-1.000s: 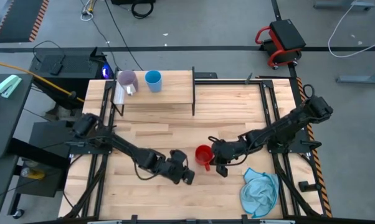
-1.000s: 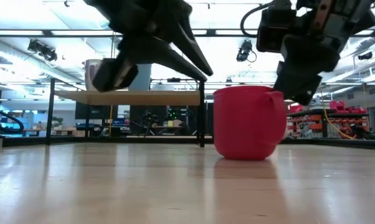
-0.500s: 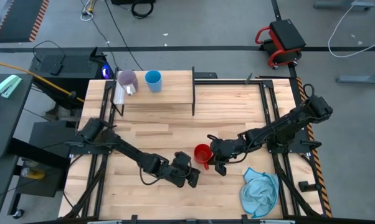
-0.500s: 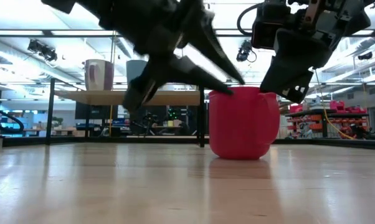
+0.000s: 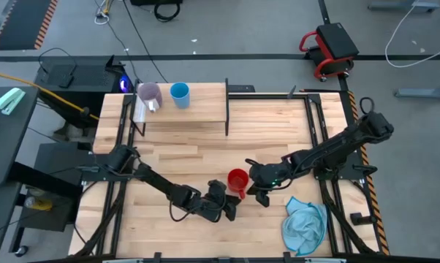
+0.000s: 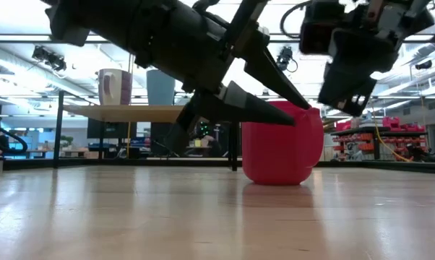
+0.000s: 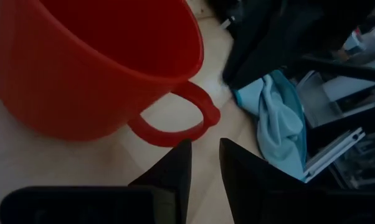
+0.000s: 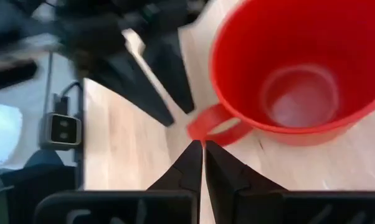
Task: Stack small to large cups/mugs on shelf
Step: Put the red mug on the shelf
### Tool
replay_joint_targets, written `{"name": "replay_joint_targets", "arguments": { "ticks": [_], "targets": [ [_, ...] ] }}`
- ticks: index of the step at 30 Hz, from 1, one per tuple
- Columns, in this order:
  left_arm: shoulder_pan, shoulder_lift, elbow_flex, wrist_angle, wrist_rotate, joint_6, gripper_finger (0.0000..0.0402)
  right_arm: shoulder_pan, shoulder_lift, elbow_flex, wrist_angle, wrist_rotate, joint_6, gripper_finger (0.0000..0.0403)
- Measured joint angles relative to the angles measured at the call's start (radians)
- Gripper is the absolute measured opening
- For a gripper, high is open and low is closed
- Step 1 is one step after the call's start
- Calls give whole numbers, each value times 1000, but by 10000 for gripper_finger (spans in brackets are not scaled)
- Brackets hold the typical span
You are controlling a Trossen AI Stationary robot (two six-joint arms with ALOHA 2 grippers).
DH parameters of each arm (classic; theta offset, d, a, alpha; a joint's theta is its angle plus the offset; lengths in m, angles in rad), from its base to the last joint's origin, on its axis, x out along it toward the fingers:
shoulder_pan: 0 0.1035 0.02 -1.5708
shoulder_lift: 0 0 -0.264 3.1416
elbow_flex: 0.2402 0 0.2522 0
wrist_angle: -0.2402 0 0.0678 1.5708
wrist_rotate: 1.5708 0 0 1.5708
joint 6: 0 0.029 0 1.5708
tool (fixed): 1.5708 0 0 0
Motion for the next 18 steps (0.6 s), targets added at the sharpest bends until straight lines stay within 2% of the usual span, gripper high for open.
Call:
{"name": "replay_joint_targets", "arguments": {
  "ticks": [5, 18],
  "targets": [
    [0, 35, -1, 70, -10, -25, 92, 24, -68, 0, -86, 54, 16, 25],
    [19, 36, -1, 132, -37, -66, 94, 34, 11, 0, -55, 60, 18, 25]
  ]
}}
